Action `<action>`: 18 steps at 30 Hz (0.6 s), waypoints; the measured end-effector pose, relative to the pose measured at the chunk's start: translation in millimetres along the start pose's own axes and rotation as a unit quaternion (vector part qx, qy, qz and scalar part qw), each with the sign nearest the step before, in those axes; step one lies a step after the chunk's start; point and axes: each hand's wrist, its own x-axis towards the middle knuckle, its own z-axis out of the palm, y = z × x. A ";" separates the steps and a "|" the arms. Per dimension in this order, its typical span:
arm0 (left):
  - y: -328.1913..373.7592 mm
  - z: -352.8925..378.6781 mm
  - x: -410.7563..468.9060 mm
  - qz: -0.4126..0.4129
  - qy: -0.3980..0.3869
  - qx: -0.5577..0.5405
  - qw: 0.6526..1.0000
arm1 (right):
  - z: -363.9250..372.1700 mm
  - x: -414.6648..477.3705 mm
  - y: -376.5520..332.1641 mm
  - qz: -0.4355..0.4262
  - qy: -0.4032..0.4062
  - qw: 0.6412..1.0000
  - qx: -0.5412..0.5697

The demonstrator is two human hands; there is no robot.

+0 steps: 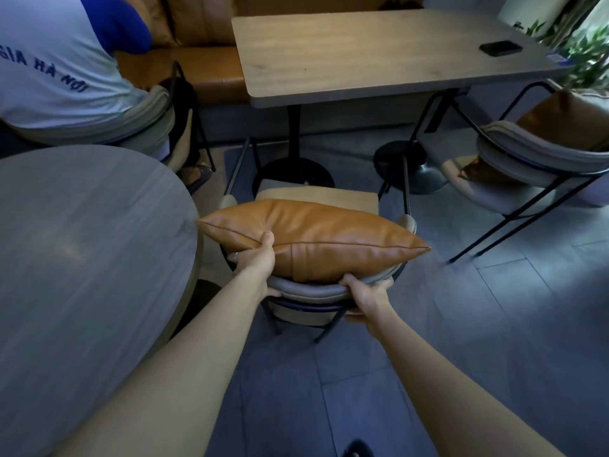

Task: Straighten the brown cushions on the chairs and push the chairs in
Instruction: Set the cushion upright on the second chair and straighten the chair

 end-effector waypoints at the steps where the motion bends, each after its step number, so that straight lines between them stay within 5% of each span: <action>1: 2.9 5.9 -0.6 -0.001 -0.004 -0.007 1.000 | -4.3 7.2 -5.8 -0.005 0.000 1.000 -0.001; 18: 78.2 93.2 34.3 0.009 -0.064 -0.043 0.997 | -56.7 133.3 -141.8 -0.069 -0.021 0.994 -0.081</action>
